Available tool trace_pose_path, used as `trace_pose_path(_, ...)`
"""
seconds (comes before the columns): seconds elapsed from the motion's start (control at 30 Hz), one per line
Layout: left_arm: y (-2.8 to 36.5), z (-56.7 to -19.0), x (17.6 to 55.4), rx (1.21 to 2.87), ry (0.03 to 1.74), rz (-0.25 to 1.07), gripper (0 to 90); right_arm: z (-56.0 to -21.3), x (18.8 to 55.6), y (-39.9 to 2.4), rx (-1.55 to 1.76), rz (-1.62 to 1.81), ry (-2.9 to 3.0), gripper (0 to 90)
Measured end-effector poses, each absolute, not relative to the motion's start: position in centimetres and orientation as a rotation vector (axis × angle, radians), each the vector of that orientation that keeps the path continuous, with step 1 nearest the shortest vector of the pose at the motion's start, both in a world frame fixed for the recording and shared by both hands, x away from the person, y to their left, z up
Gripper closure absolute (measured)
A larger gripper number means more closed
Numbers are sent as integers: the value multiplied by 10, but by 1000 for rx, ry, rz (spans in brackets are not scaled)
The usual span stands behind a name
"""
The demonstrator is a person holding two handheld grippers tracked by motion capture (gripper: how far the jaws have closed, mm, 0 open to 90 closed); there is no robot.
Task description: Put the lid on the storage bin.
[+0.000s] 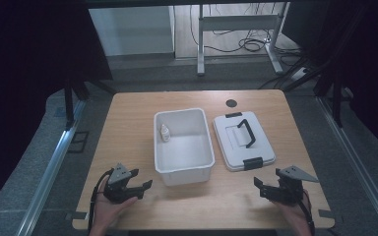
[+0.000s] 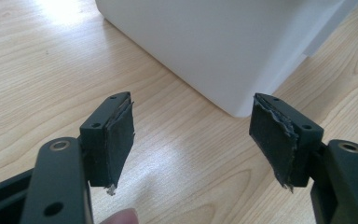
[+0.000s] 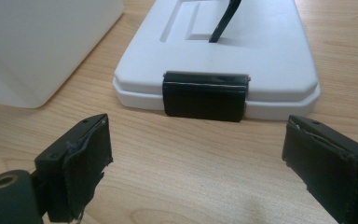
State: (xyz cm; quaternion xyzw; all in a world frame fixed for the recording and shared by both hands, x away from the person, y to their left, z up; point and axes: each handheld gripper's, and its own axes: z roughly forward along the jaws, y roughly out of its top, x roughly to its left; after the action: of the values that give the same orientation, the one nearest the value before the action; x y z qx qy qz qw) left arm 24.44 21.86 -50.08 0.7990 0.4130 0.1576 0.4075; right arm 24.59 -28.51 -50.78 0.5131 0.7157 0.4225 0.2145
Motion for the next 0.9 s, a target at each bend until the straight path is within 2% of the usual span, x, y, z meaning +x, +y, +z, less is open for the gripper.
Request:
trace_pose_path(0.5, 218, -502, 245, 2014, 1039, 392, 308, -506, 246, -289, 1454, 1187, 2010, 172)
trace_pose_path(0.9, 219, -502, 244, 2016, 1039, 400, 308, -496, 251, -293, 1474, 1241, 2035, 179)
